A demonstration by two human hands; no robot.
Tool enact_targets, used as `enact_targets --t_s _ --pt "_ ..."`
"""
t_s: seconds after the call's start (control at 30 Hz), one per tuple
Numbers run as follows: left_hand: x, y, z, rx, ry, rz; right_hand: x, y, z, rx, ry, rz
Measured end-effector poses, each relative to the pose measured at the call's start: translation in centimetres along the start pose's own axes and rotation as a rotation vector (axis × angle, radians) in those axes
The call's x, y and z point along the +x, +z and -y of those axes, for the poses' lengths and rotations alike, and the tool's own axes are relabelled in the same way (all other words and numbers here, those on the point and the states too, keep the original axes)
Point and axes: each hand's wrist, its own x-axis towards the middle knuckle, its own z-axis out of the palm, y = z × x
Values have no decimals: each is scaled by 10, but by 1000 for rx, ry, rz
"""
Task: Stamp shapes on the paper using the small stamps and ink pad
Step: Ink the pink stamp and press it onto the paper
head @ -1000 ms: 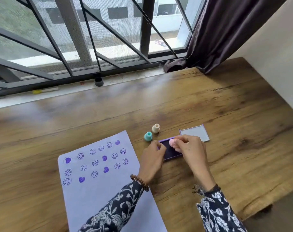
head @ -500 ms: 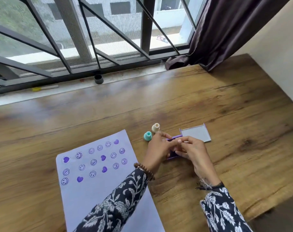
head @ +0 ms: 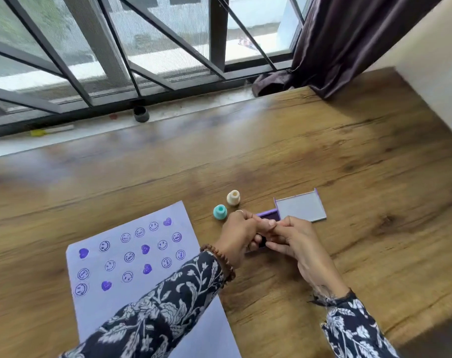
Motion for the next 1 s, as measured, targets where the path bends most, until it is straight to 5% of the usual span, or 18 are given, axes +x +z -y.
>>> enact_targets --t_s 0.2,0.5,0.67,0.8,0.9,1.0 --pt "3 -3 -7 -13 -84 40 -2 1 0 28 -14 19" --pt "-22 -1 -14 57 14 56 -10 7 7 -139 -100 -76" --pt "-58 -28 2 224 287 -26 -24 20 12 -339 -257 -171" --pt "-88 -83 18 241 468 -252 -43 30 13 -478 -307 -239" --pt "-102 -124 29 467 594 -402 -62 51 5 -520 -398 -250" --pt "-104 -147 37 738 659 -366 -76 81 -13 -501 -455 -221"
